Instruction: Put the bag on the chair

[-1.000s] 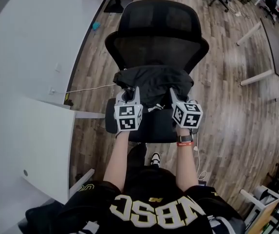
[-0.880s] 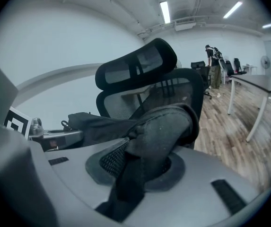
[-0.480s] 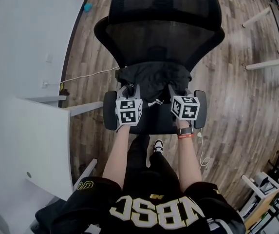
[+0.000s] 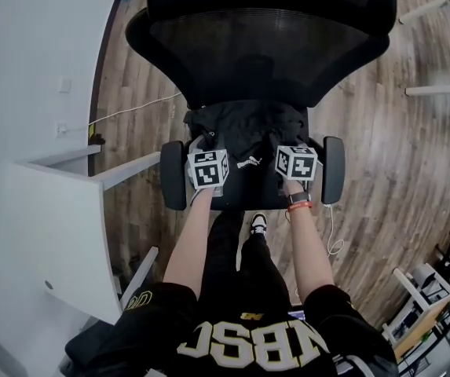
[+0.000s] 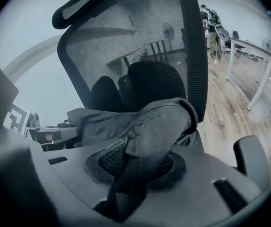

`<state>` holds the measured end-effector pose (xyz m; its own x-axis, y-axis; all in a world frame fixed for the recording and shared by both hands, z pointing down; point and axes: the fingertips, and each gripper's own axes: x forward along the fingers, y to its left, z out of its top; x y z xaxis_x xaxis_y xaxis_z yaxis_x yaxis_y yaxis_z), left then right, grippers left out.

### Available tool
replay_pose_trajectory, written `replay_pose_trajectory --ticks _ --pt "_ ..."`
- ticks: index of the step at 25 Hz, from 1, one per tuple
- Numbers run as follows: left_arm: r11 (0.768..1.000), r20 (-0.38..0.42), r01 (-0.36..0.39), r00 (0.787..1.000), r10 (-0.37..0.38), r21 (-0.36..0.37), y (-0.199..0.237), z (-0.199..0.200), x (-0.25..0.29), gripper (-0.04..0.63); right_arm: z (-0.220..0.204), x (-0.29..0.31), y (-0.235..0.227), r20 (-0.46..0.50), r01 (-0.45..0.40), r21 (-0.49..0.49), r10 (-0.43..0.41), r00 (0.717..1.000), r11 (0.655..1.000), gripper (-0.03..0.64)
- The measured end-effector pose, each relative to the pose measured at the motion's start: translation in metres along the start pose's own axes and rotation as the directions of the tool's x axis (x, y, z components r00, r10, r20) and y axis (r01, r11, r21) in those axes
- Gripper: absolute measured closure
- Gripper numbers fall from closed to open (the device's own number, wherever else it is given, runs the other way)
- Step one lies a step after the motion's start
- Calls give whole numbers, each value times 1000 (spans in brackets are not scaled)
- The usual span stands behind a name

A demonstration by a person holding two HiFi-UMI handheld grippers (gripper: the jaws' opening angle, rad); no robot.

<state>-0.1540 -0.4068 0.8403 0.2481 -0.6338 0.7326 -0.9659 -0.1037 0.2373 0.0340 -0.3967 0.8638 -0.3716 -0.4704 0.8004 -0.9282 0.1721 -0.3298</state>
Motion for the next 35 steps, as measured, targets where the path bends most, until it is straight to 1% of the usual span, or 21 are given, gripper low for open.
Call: replay_pose_trajectory --ticks 6,9,11,14,16,18,19,21,26,29,32,35 --pt "1000 -116 -9 993 11 13 13 -43 40 479 -32 39 -18 -113 26 -31 -30 993 999 477" --pt "1000 -165 2 986 1 16 18 -63 58 466 -42 53 -28 -152 64 -27 -67 986 998 468" --pt "1000 -190 8 982 -9 -7 21 -74 65 441 -52 63 -35 -171 92 -25 -95 981 995 455" --pt "997 -222 11 975 -26 -71 22 -89 71 381 -70 73 -48 -207 115 -25 -118 971 993 417" --pt "997 -237 17 971 -34 -71 20 -93 75 332 -80 75 -55 -232 116 -19 -117 966 993 377" --pt "997 -236 19 971 -35 -70 22 -93 78 263 -84 76 -59 -248 114 -11 -113 962 993 304" --pt "997 -228 14 973 -31 -76 24 -90 78 245 -84 76 -62 -249 116 -4 -114 962 993 268" --pt "996 -214 1 977 -21 -91 30 -85 76 229 -85 72 -66 -243 125 15 -118 963 992 235" --pt "995 -202 -11 979 -9 -98 32 -80 64 221 -80 57 -68 -208 140 38 -129 970 989 229" --pt "994 -189 -12 982 -8 -106 26 -79 49 221 -77 43 -59 -178 128 45 -118 977 991 229" --pt "997 -148 -8 989 -4 -76 15 -70 29 221 -70 28 -47 -137 103 51 -95 986 993 229" --pt "998 -97 0 995 -6 -62 5 -56 9 221 -57 12 -34 -99 84 28 -81 992 996 229"
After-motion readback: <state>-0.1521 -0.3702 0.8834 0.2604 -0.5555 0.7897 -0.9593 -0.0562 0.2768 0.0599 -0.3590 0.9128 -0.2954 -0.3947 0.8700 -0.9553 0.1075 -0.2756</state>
